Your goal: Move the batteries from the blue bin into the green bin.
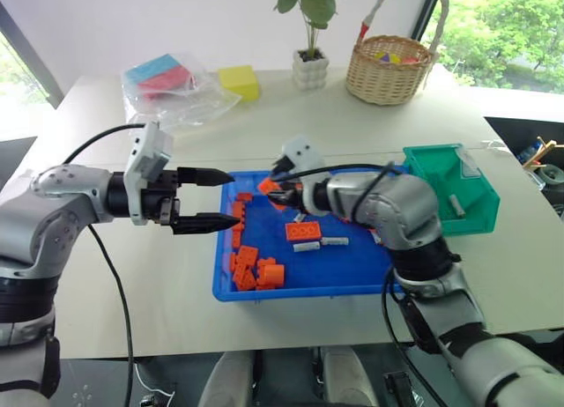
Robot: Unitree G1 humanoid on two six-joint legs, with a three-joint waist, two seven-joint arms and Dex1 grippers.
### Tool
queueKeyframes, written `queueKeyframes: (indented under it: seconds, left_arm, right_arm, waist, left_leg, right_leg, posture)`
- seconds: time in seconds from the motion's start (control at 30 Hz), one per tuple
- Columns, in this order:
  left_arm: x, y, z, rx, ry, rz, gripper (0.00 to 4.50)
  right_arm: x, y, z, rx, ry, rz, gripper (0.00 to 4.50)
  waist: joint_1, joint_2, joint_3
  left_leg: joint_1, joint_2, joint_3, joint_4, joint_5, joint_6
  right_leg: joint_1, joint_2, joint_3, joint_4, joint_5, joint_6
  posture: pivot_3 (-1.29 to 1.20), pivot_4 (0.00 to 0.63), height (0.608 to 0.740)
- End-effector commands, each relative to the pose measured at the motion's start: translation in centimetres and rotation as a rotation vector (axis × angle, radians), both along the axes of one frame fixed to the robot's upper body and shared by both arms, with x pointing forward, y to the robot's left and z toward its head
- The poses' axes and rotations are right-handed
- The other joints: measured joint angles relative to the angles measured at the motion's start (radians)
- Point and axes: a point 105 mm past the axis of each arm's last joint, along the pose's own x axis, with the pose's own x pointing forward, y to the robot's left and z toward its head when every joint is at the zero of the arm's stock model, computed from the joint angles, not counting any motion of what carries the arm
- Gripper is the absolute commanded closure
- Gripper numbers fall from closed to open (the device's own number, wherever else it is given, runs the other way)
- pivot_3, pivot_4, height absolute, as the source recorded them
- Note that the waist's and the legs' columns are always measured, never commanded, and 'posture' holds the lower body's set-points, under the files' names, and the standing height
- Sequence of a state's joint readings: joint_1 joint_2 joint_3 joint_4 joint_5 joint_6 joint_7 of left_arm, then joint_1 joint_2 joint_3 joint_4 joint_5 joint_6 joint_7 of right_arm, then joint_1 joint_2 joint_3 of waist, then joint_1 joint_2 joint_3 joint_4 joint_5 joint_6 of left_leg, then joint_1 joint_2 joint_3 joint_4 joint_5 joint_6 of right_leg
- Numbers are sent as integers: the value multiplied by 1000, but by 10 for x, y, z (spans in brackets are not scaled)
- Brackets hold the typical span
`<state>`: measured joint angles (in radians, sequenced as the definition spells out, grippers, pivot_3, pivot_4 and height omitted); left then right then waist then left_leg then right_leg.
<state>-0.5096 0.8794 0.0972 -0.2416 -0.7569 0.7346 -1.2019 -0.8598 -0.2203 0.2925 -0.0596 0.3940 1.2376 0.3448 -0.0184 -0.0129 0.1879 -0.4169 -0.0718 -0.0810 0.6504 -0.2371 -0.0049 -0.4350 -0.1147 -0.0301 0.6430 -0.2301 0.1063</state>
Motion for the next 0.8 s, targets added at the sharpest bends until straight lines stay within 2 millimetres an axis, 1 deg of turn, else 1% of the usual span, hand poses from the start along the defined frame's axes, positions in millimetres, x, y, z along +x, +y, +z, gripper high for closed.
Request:
queueKeyframes:
  seconds: [0.03,0.17,0.23,0.27,0.33,0.37,0.43,0.47,0.53,0.6,0.7,0.77,0.8]
  left_arm:
    - [-2,0,11,-5,-53,0,0]
    - [-3,0,11,-10,-60,13,0]
    - [-4,1,11,-11,-61,16,0]
    - [-4,1,11,-12,-61,18,0]
    - [-4,1,11,-14,-61,22,0]
    - [-5,1,11,-14,-61,23,0]
    - [-5,0,10,-15,-62,22,0]
    - [-5,0,10,-16,-62,21,0]
    - [-4,-1,9,-19,-61,16,0]
    - [-4,-2,9,-19,-59,11,0]
    - [-3,-5,8,-19,-57,-7,0]
    - [-2,-7,8,-20,-58,-15,0]
    - [-2,-7,9,-20,-58,-21,0]
  right_arm:
    - [6,15,0,-2,-36,50,3396]
    - [10,20,-15,-36,-25,81,3396]
    - [12,19,-15,-50,-44,92,2368]
    - [14,17,-8,-47,-75,98,1957]
    - [16,13,8,-26,-135,116,994]
    - [15,10,19,-10,-167,141,448]
    - [5,1,43,21,-233,236,448]
    - [-2,-4,50,25,-254,284,448]
    - [-24,-23,55,-24,-303,415,448]
    - [-41,-38,51,-83,-308,504,448]
    - [-62,-61,31,-138,-249,577,448]
    - [-73,-67,20,-171,-249,628,448]
    - [-74,-69,15,-181,-248,630,448]
  waist:
    - [2,0,0]
    - [-2,0,0]
    - [-2,0,0]
    - [-2,0,0]
    - [-2,0,0]
    - [-1,0,0]
    - [2,0,0]
    - [4,0,0]
    - [6,0,0]
    - [7,0,0]
    - [4,-1,0]
    - [1,-1,0]
    - [-2,-1,1]
  left_leg:
    - [0,0,0,0,0,0]
    - [0,0,0,1,0,0]
    - [0,0,0,0,0,-1]
    - [0,0,0,0,0,-1]
    - [0,0,0,0,1,-1]
    - [0,0,0,0,1,-1]
    - [0,0,0,1,1,-1]
    - [-1,0,0,1,1,-1]
    - [-1,0,0,1,1,-1]
    - [-1,0,-1,1,1,-1]
    - [0,0,-1,0,0,-1]
    - [0,0,0,0,0,-1]
    - [0,0,0,0,0,-1]
  right_leg:
    - [0,0,0,0,0,0]
    - [0,0,1,0,0,0]
    - [-1,0,1,2,0,0]
    - [-1,0,1,2,0,0]
    - [-2,0,1,2,0,0]
    - [-2,0,1,2,0,0]
    - [-2,0,1,2,0,0]
    - [-2,0,1,2,0,0]
    - [-1,0,1,2,0,0]
    - [0,0,0,1,-1,1]
    - [1,0,0,-1,-1,1]
    - [2,-1,0,0,-1,1]
    - [1,-2,0,0,-1,1]
  posture:
    - [0,150,702]
    - [0,150,702]
    - [0,150,702]
    - [0,150,702]
    - [0,150,702]
    - [0,150,702]
    - [0,150,702]
    - [0,150,702]
    - [0,150,702]
    - [0,150,702]
    - [0,150,702]
    - [0,150,702]
    - [0,150,702]
